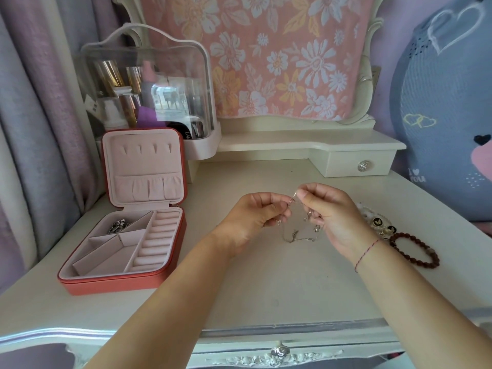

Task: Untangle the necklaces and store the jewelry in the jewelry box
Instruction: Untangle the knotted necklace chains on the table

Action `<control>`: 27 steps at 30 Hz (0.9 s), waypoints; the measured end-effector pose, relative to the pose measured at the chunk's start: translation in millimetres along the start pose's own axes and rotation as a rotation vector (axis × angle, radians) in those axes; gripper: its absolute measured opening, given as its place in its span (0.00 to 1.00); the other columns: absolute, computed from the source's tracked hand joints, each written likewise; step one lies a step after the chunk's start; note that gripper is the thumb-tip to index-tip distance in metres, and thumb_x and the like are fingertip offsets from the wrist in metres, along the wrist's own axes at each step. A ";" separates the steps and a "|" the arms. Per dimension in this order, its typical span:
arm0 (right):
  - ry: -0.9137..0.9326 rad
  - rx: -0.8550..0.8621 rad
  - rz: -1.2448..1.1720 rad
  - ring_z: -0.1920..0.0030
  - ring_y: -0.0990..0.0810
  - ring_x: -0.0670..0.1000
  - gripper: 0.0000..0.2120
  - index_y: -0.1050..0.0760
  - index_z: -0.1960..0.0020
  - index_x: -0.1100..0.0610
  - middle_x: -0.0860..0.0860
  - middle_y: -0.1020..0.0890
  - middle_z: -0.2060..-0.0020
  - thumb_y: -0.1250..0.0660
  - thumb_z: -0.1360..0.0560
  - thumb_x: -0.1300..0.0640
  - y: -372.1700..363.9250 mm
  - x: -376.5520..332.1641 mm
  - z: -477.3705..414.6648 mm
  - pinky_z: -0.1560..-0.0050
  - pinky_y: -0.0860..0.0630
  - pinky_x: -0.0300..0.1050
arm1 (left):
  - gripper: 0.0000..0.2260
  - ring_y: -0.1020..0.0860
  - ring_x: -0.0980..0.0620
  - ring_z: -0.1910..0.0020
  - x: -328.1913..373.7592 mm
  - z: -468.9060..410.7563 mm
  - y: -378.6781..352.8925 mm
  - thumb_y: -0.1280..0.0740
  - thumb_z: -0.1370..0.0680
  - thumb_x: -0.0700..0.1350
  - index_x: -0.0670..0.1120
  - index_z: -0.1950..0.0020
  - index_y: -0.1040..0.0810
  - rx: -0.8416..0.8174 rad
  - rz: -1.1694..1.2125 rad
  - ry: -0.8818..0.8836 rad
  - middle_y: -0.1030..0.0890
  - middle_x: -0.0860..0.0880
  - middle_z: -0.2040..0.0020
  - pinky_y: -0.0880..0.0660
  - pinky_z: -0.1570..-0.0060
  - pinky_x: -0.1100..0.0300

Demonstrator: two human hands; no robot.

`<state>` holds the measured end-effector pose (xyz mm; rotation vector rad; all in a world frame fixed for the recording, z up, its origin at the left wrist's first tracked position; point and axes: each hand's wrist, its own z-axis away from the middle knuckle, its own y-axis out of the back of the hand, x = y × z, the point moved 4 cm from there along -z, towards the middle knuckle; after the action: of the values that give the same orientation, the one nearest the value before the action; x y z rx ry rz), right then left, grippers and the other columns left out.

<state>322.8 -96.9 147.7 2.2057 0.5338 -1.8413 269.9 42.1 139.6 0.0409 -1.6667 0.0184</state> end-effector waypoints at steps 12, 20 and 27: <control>-0.041 0.006 0.004 0.76 0.37 0.41 0.04 0.22 0.58 0.57 0.45 0.34 0.76 0.33 0.24 0.60 0.7 1.4 0.4 0.76 0.39 0.31 | 0.09 0.35 0.57 0.72 5.3 1.7 3.4 0.41 0.17 0.40 0.46 0.52 0.21 0.118 -0.058 -0.059 0.30 0.53 0.71 0.36 0.68 0.67; -0.046 0.007 0.037 0.76 0.36 0.42 0.04 0.21 0.59 0.56 0.46 0.33 0.76 0.32 0.25 0.59 0.0 2.8 0.1 0.76 0.40 0.31 | 0.04 0.40 0.58 0.76 9.5 5.5 -0.2 0.31 0.22 0.44 0.44 0.53 0.19 0.142 -0.063 -0.034 0.35 0.58 0.76 0.40 0.72 0.67; -0.057 -0.054 0.097 0.74 0.36 0.42 0.03 0.20 0.57 0.56 0.43 0.33 0.76 0.32 0.25 0.58 -3.0 2.5 2.7 0.74 0.40 0.31 | 0.06 0.29 0.64 0.71 8.6 2.8 3.3 0.33 0.22 0.41 0.48 0.58 0.20 0.186 -0.039 -0.048 0.23 0.61 0.71 0.32 0.63 0.69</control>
<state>319.4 -94.9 144.9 2.0989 0.4512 -1.8130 266.2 45.1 147.9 0.2161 -1.7081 0.1441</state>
